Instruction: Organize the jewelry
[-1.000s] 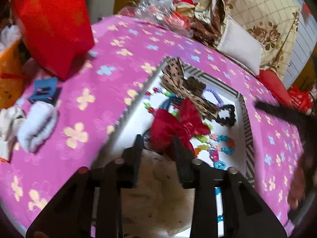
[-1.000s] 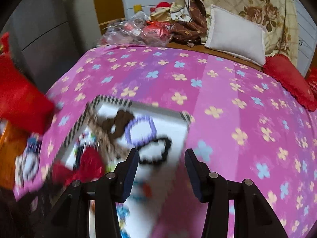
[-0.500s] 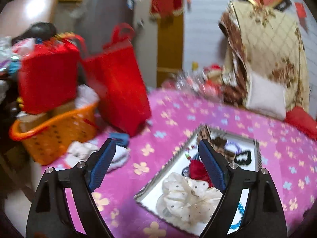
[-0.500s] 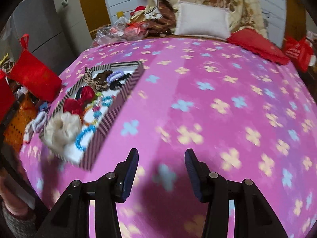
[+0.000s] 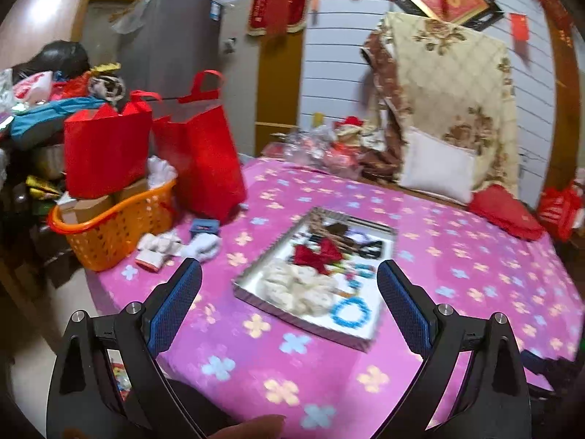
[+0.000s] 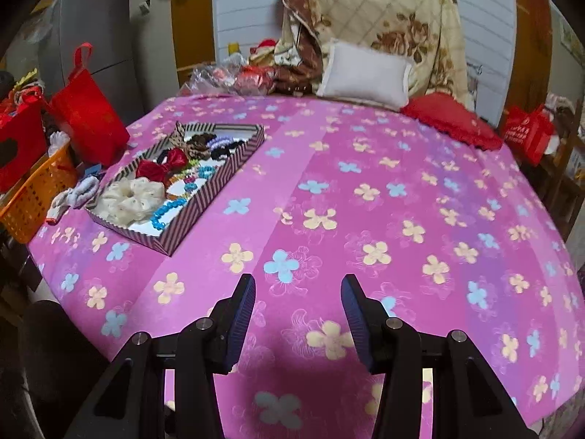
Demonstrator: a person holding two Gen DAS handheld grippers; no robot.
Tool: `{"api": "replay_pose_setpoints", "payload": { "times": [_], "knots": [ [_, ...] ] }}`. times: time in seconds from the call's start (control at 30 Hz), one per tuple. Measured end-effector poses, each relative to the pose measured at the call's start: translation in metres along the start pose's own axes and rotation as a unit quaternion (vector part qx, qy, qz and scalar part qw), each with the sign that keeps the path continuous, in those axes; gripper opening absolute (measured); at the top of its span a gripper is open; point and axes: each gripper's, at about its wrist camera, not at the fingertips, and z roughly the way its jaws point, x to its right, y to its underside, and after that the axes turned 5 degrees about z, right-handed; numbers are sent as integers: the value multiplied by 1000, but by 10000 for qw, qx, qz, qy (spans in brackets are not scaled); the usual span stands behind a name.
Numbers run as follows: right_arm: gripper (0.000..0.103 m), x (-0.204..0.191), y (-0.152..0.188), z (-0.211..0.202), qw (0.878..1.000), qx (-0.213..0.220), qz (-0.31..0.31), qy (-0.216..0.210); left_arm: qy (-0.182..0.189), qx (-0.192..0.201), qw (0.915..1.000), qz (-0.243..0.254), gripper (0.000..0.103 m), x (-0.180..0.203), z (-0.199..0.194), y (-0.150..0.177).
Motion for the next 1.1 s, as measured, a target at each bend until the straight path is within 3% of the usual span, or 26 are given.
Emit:
{"api": "replay_pose_setpoints", "payload": {
  "times": [0.17,0.27,0.47,0.87,1.1],
  "knots": [
    [48,0,6,-23,9998,172,-62,98,253,-152,9995,140,97,9,-26,1],
    [57,-1,9,-34,9996,247,-55,103,279,-295,9988,282,97,11,-32,6],
    [58,-14,15,-43,9987,373,-251,245,232,-602,9956,680,97,14,-39,26],
    [58,-72,7,-36,9981,162,-566,199,-73,-844,9922,911,97,-10,-30,41],
    [59,-89,-14,-15,9992,-322,-209,106,-173,-1071,9903,874,97,-27,-19,47]
  ]
}}
